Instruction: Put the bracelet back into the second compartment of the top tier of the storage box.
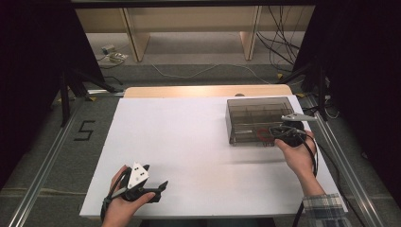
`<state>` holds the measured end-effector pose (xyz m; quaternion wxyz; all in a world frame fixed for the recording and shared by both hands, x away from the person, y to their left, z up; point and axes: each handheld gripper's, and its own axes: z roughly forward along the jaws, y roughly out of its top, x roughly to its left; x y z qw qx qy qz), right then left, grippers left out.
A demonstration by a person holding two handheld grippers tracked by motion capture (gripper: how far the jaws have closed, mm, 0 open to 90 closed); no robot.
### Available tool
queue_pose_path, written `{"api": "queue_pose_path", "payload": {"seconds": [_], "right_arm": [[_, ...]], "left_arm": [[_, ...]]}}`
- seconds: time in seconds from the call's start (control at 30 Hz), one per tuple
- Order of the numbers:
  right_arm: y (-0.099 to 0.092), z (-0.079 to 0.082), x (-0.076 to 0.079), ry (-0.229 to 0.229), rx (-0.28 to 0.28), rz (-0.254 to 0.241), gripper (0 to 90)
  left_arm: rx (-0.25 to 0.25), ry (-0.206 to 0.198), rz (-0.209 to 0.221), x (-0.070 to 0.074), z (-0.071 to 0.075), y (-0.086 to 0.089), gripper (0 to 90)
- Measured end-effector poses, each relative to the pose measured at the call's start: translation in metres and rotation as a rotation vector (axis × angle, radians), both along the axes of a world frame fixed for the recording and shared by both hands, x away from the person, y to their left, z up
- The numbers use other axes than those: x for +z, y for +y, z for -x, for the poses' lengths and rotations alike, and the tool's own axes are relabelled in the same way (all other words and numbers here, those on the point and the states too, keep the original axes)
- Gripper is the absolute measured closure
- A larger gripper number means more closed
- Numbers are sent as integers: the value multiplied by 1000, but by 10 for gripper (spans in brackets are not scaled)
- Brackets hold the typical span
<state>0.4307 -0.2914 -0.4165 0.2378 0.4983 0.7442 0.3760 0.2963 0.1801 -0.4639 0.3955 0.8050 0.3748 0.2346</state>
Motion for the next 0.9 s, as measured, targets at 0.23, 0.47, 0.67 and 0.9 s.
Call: {"api": "queue_pose_path", "payload": {"seconds": [0.23, 0.47, 0.67, 0.9], "right_arm": [[0, 7, 5, -8, 2, -18, 781], [3, 13, 9, -10, 32, -34, 672], [8, 21, 14, -20, 71, -43, 545], [10, 31, 16, -34, 129, -43, 401]], "left_arm": [[0, 2, 2, 0, 0, 0, 161], [-1, -1, -2, 0, 0, 0, 160], [-2, 0, -1, -1, 0, -1, 161], [-5, 1, -2, -1, 1, -2, 161]]}}
